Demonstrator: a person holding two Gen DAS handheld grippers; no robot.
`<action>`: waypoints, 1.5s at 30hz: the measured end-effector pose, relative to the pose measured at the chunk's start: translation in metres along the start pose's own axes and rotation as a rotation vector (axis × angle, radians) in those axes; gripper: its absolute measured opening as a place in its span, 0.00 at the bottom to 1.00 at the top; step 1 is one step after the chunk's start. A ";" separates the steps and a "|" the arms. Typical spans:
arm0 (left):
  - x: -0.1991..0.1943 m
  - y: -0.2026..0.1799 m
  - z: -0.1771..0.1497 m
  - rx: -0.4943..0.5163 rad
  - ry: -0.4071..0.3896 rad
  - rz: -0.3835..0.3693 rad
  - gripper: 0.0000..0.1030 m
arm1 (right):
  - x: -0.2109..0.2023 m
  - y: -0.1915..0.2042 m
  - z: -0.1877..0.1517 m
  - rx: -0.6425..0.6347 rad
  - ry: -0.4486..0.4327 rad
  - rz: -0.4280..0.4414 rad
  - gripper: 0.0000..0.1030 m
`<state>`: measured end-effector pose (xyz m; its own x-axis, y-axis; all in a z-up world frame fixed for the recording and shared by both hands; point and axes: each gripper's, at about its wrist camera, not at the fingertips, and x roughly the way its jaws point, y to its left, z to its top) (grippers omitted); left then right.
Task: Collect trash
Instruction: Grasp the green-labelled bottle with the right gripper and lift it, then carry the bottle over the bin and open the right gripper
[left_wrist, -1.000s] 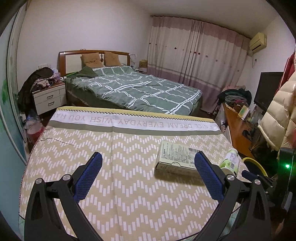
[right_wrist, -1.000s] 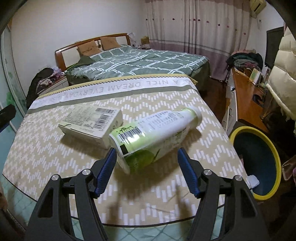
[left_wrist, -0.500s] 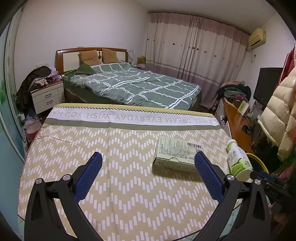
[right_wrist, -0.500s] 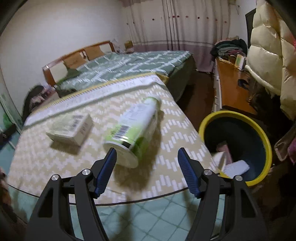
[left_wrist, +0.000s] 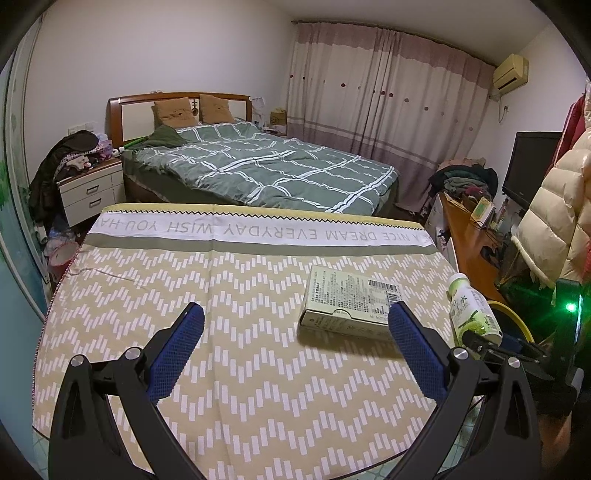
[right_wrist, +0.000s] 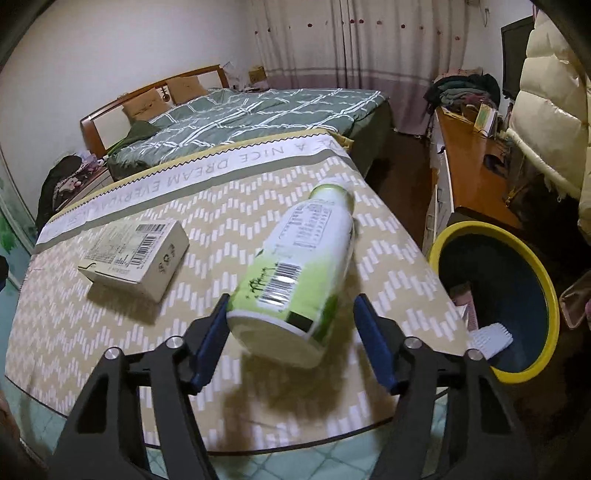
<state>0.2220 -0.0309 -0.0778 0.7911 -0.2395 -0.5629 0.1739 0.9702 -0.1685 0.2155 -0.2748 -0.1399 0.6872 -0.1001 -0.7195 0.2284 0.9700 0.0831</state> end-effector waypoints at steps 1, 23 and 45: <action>0.000 0.000 0.000 0.001 0.000 0.001 0.95 | -0.001 -0.003 0.000 -0.001 -0.001 -0.003 0.52; 0.003 0.002 -0.001 -0.001 0.010 0.006 0.95 | -0.104 -0.035 0.012 0.007 -0.188 0.183 0.49; 0.012 -0.001 -0.004 0.020 0.028 0.017 0.95 | -0.127 -0.178 0.036 0.265 -0.317 -0.018 0.48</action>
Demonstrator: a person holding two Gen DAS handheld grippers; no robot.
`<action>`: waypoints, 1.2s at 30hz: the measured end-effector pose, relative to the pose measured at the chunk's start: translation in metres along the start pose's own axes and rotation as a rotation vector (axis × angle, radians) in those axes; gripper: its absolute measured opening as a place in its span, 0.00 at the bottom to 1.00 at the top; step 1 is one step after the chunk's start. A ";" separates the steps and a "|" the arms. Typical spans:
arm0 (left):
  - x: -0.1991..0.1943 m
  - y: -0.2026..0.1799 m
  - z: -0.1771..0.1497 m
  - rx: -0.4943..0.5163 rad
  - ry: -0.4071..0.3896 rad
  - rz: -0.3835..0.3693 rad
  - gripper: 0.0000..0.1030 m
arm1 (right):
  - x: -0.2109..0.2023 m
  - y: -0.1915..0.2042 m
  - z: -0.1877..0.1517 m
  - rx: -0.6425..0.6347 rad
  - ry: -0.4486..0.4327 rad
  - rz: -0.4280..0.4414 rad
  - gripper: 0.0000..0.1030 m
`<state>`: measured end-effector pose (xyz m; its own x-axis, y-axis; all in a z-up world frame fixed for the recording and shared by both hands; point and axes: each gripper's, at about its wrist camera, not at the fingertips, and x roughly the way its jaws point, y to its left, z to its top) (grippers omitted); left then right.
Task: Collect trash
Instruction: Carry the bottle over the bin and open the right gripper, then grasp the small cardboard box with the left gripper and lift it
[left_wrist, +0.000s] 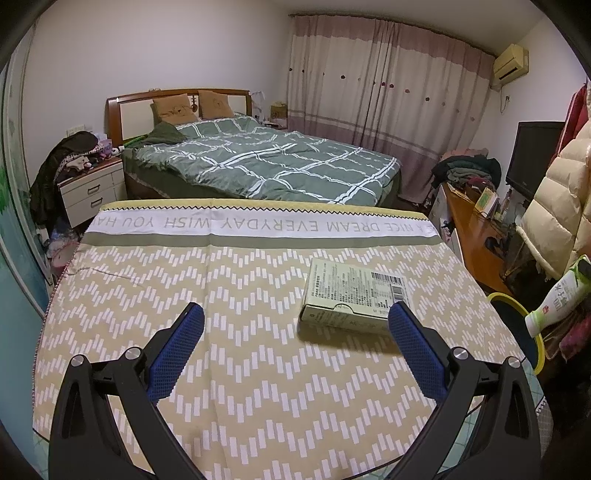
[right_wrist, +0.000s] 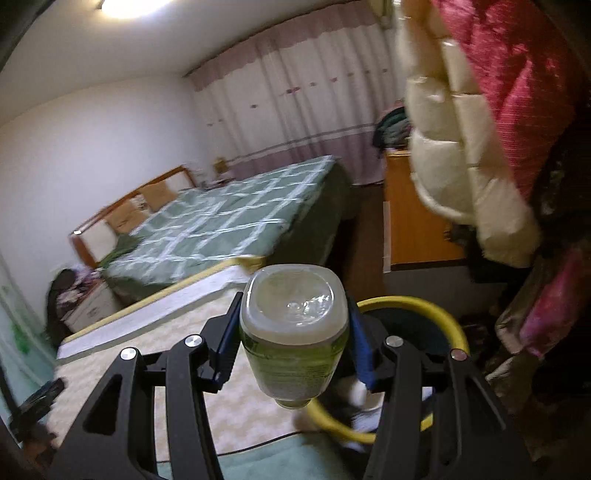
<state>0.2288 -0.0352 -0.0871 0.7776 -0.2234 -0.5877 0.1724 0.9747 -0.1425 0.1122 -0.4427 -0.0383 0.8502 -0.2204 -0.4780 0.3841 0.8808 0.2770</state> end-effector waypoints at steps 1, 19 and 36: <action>0.001 -0.001 -0.001 0.004 0.002 0.002 0.95 | 0.006 -0.006 0.000 0.004 0.004 -0.026 0.48; 0.027 -0.044 -0.006 0.107 0.109 -0.025 0.95 | 0.057 -0.032 -0.018 0.022 0.029 -0.190 0.62; 0.092 -0.111 -0.006 0.226 0.242 0.078 0.95 | 0.064 -0.019 -0.028 0.021 0.062 -0.087 0.63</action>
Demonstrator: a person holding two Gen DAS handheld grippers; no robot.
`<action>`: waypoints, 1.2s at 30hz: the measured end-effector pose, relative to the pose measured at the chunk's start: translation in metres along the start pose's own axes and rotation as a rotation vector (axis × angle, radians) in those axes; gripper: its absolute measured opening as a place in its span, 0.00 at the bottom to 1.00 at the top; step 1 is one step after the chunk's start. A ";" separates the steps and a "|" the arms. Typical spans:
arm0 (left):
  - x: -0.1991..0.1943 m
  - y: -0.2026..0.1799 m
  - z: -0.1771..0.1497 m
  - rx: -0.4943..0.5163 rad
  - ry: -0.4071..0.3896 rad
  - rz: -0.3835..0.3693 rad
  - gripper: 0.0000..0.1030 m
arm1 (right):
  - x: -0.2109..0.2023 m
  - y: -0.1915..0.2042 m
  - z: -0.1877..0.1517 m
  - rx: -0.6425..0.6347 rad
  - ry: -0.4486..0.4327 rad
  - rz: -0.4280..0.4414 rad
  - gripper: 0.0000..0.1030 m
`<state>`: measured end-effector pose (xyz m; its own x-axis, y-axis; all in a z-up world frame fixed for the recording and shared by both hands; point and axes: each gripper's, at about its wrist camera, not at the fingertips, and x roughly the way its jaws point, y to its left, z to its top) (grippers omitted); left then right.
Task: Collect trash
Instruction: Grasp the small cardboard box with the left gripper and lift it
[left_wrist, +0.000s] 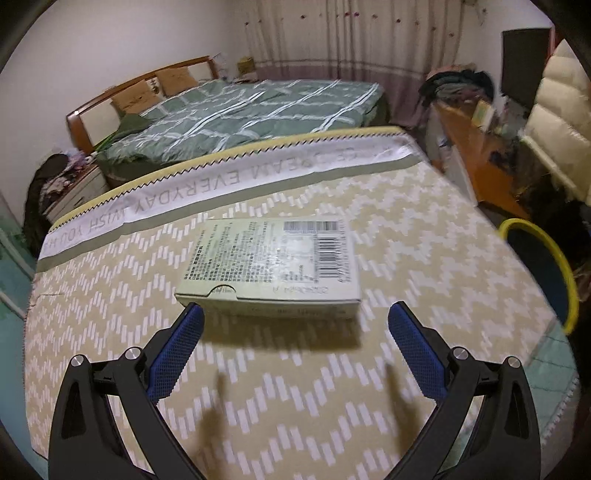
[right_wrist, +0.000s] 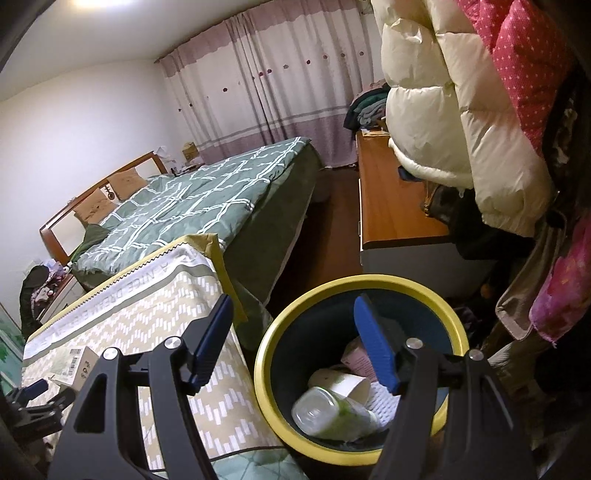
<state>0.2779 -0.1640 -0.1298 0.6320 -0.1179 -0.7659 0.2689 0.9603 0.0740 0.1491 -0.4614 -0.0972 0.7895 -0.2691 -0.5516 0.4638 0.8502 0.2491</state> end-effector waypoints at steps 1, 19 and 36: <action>0.006 0.000 0.002 -0.006 0.019 0.005 0.95 | 0.001 -0.001 0.000 0.001 0.001 0.003 0.63; 0.012 0.148 -0.033 -0.281 0.141 0.120 0.95 | -0.003 0.003 0.000 -0.007 0.000 0.037 0.63; 0.050 0.085 0.046 -0.308 0.155 0.043 0.95 | 0.000 0.020 -0.001 -0.045 0.018 0.071 0.63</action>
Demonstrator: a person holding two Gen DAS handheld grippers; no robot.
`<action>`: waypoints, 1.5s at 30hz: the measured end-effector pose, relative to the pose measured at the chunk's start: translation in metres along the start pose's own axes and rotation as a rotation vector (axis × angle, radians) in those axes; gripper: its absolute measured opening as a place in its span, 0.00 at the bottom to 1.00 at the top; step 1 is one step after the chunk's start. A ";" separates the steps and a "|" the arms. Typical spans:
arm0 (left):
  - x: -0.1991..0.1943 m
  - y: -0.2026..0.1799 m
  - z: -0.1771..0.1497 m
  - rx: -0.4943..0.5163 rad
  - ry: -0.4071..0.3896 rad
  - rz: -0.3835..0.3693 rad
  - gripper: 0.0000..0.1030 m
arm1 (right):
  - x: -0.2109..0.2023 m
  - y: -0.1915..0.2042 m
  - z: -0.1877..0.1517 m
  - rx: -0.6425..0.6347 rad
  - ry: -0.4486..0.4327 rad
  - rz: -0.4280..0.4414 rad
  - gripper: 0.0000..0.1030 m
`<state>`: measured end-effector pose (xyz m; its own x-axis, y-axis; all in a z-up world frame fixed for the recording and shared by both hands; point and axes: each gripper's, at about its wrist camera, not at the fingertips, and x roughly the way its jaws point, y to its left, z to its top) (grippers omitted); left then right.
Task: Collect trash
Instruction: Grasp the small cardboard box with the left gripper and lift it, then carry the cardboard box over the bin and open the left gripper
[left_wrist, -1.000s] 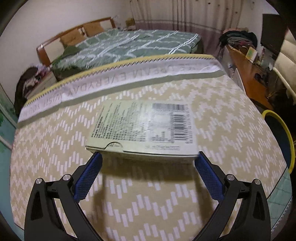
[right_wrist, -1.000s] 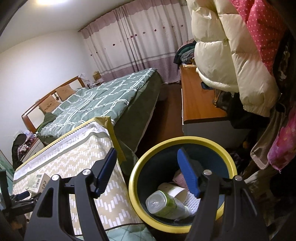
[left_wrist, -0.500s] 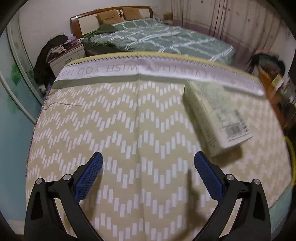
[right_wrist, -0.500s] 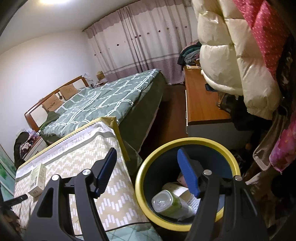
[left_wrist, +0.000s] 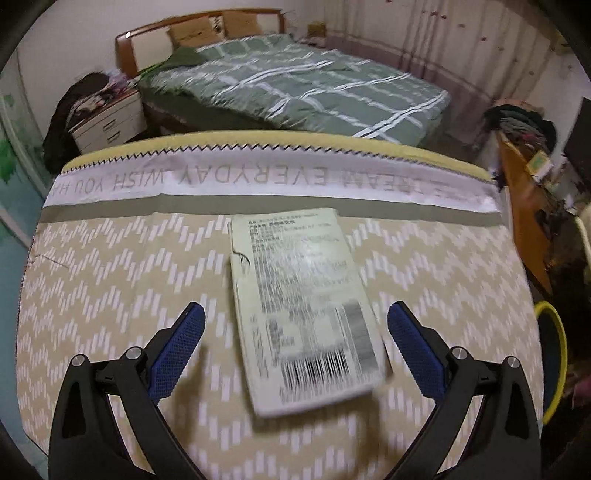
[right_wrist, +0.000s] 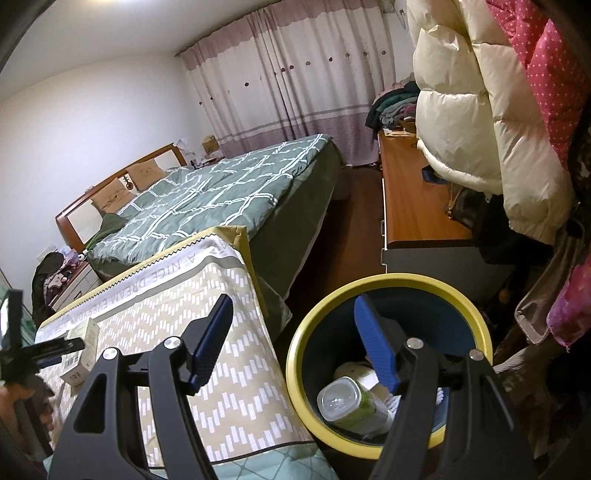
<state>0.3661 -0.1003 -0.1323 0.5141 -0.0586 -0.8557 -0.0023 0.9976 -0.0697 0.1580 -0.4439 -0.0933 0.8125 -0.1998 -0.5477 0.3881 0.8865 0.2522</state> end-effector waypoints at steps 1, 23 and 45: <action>0.006 -0.001 0.003 -0.012 0.014 0.007 0.95 | 0.000 0.000 0.000 -0.001 0.002 0.002 0.63; -0.014 -0.043 -0.020 0.129 -0.057 -0.060 0.71 | -0.022 -0.018 -0.005 0.011 -0.016 0.000 0.63; -0.066 -0.352 -0.106 0.593 -0.041 -0.428 0.72 | -0.093 -0.125 -0.016 0.071 -0.073 -0.209 0.63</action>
<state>0.2417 -0.4521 -0.1060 0.3979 -0.4583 -0.7948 0.6647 0.7411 -0.0945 0.0270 -0.5293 -0.0867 0.7398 -0.4077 -0.5352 0.5786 0.7915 0.1968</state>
